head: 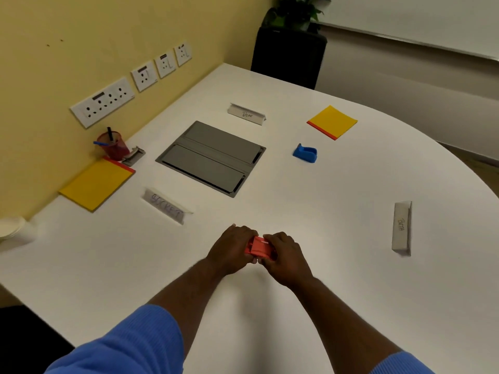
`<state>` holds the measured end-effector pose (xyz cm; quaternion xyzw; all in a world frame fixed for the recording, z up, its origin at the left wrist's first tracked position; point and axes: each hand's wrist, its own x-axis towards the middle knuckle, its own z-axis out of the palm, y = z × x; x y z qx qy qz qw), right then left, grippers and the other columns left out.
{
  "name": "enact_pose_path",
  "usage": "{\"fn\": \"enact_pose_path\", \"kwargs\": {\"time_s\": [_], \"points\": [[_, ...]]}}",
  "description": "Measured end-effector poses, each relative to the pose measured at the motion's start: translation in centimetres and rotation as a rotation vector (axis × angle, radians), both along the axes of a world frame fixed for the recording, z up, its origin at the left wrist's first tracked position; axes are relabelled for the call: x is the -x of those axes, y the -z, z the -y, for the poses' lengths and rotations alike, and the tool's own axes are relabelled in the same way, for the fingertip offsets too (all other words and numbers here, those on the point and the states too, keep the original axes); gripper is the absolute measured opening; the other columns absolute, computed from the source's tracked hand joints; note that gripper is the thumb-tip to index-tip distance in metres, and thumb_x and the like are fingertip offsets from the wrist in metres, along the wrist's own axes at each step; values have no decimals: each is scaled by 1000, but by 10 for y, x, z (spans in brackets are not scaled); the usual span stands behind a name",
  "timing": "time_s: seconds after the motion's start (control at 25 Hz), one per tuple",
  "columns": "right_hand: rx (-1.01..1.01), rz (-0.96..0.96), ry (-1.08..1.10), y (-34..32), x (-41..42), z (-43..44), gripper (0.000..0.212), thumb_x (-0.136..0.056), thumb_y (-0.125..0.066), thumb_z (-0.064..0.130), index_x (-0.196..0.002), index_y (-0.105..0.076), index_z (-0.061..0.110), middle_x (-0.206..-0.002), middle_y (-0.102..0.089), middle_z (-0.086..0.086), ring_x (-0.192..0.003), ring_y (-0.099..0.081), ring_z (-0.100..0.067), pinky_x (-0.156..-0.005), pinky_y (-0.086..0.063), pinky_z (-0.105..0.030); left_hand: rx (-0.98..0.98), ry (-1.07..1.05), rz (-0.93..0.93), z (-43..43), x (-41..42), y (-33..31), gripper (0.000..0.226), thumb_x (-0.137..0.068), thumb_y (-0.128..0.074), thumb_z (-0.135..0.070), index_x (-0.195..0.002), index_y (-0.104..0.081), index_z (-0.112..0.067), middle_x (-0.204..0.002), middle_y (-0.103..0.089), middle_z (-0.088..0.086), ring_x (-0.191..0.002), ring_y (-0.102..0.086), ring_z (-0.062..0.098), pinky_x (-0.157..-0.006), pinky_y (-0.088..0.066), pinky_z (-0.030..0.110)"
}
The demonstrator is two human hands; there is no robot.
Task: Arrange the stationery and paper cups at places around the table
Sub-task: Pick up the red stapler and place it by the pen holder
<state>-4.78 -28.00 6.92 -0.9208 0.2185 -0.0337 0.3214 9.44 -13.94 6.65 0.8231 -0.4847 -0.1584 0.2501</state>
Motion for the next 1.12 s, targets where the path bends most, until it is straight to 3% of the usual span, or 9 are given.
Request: {"fn": "enact_pose_path", "kwargs": {"time_s": [0.12,0.24,0.44,0.64,0.88,1.12], "points": [[14,-2,-42,3,-38,-15,62,-79,-79,37,-135,-60,20,-120,-62,2,-108,-57,-22,-94,-45,-36,-6,-24,-4,-28,-32,2,71,-81,-85,-34,-141,-56,-10,-138,-62,5,-135,-53,23,-126,-18,41],[41,8,-71,7,-84,-32,64,-76,-82,36,-134,-61,20,-119,-63,2,-106,-58,-23,-92,-45,-36,-16,-92,68,-65,-67,9,84,-87,-78,-44,-155,-40,-11,-161,-41,6,-155,-27,24,-128,-11,39],[81,45,-102,11,-162,-50,64,-76,-84,34,-133,-62,18,-119,-65,-1,-105,-59,-26,-90,-44,-35,-57,-298,184,-123,-127,28,91,-96,-44,-70,-164,-15,-16,-171,-12,1,-159,-2,18,-128,-4,36],[97,66,-200,16,-246,-59,64,-74,-87,26,-132,-64,14,-119,-67,-6,-106,-62,-28,-92,-49,-39,-149,-444,198,-178,-190,54,93,-97,-27,-75,-162,7,-18,-169,9,-1,-156,17,11,-128,7,33],[161,29,-409,27,-366,-53,66,-80,-84,19,-140,-56,11,-131,-63,-12,-116,-59,-31,-103,-47,-47,-324,-593,197,-219,-259,98,87,-100,-15,-67,-163,1,-10,-170,9,6,-158,10,23,-128,6,39],[94,29,-496,54,-471,-61,65,-87,-75,7,-146,-49,14,-142,-51,-13,-128,-50,-29,-107,-45,-39,-377,-692,109,-216,-302,144,105,-89,-8,-83,-163,3,-9,-172,6,11,-159,9,26,-129,2,46]]}}
